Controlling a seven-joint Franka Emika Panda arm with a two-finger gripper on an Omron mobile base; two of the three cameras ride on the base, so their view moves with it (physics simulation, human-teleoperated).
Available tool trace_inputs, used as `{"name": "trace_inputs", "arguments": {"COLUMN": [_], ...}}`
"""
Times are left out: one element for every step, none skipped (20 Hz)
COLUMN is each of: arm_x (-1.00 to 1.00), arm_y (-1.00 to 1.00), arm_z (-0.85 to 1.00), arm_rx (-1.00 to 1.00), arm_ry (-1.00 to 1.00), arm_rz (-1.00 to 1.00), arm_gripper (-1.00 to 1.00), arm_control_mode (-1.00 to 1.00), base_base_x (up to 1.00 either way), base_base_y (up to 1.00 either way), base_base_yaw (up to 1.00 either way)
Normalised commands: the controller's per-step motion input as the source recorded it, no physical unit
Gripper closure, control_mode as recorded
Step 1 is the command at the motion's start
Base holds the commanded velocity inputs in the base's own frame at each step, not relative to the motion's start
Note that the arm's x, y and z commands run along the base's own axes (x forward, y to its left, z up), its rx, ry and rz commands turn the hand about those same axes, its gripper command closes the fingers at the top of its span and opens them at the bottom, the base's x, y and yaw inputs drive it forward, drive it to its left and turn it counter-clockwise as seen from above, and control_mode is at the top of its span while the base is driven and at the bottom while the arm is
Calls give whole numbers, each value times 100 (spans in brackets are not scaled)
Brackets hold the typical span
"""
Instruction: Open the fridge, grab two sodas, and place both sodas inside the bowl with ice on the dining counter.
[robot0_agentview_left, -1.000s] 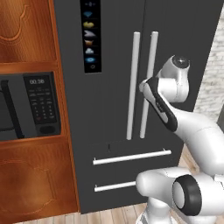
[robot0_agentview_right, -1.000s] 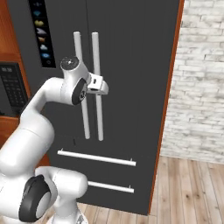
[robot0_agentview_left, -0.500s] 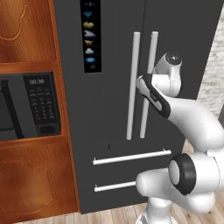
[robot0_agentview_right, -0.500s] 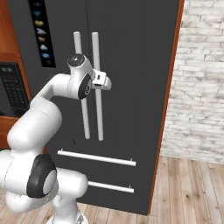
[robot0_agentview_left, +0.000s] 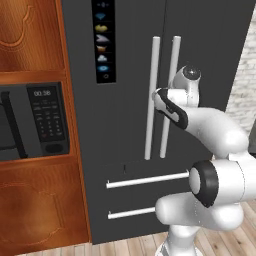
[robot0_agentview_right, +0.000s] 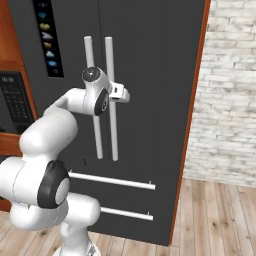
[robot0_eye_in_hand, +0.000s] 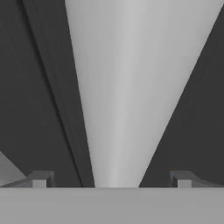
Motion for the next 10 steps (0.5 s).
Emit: {"name": "trace_inputs", "arguments": {"arm_x": [37, 33, 33, 27, 28, 32, 34, 34, 31, 22], "arm_y": [0, 0, 0, 0, 0, 0, 0, 0, 0, 0], "arm_z": [-25, -15, -17, -17, -21, -24, -19, -13, -2, 0], "arm_rx": [0, 0, 0, 0, 0, 0, 0, 0, 0, 0], "arm_ry": [-12, -12, -11, -10, -9, -5, -3, 0, 0, 5], "arm_rz": [0, 0, 0, 0, 0, 0, 0, 0, 0, 0], "arm_gripper": [-100, -100, -100, -100, -100, -100, 100, 100, 100, 100], "arm_control_mode": [-100, -100, -100, -100, -100, -100, -100, -100, -100, -100], "base_base_x": [0, 0, 0, 0, 0, 0, 0, 0, 0, 0], "base_base_y": [0, 0, 0, 0, 0, 0, 0, 0, 0, 0], "base_base_yaw": [0, 0, 0, 0, 0, 0, 0, 0, 0, 0]}}
